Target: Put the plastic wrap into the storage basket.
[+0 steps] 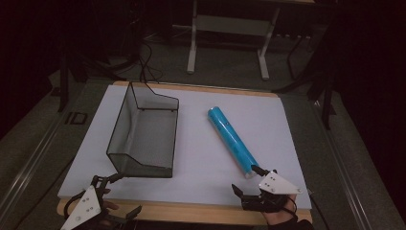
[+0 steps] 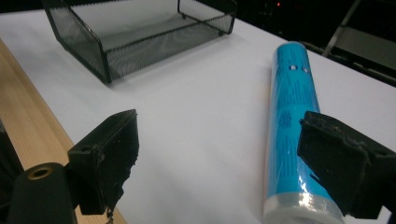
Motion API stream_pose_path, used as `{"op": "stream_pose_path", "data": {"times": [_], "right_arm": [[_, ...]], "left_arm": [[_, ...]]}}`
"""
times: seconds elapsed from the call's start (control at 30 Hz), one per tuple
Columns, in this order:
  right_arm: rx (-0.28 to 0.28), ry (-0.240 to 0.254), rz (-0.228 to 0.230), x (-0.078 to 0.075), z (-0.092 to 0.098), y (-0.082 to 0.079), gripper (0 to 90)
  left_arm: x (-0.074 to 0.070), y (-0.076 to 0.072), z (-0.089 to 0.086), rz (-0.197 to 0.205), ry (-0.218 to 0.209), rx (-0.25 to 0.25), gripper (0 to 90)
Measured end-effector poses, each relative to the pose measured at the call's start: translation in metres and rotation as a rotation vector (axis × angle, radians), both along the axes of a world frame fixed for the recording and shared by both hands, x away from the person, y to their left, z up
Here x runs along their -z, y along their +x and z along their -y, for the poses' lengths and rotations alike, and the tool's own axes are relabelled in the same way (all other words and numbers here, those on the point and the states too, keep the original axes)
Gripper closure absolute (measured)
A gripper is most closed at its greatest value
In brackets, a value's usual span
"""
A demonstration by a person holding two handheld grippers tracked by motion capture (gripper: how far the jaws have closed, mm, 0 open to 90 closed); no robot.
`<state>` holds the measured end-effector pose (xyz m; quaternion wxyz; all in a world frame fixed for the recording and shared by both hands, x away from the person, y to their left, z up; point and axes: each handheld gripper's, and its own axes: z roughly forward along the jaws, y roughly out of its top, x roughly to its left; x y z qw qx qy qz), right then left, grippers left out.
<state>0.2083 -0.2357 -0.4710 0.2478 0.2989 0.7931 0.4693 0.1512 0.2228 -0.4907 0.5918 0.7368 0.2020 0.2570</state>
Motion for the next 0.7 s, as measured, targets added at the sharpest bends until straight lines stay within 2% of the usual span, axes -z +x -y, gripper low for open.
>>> {"op": "stream_pose_path", "data": {"times": [0.07,0.27,0.37,0.4,0.47,0.57,0.7], "right_arm": [[-0.001,0.011,-0.001,-0.001,-0.001,0.0,12.3],[0.002,-0.005,0.002,-0.001,-0.008,0.001,10.7],[-0.021,-0.001,-0.015,-0.002,-0.011,0.003,10.0],[-0.011,0.002,-0.015,-0.002,-0.012,0.003,10.0],[-0.034,0.017,-0.028,-0.004,-0.013,0.004,10.0],[-0.03,-0.003,-0.009,-0.007,-0.016,0.004,10.0],[-0.03,-0.002,0.001,-0.015,-0.018,0.006,10.1]], "left_arm": [[0.0,-0.001,0.0,0.0,-0.002,0.001,0.2],[0.0,-0.003,-0.001,0.003,-0.004,-0.006,0.2],[0.0,-0.005,-0.002,0.006,0.005,-0.015,0.2],[0.0,-0.005,-0.002,0.008,0.005,-0.017,0.2],[-0.001,-0.006,-0.002,0.01,0.006,-0.018,0.2],[-0.001,-0.006,-0.002,0.007,0.007,-0.018,0.2],[-0.001,-0.006,-0.002,0.003,0.001,-0.016,0.2]]}}
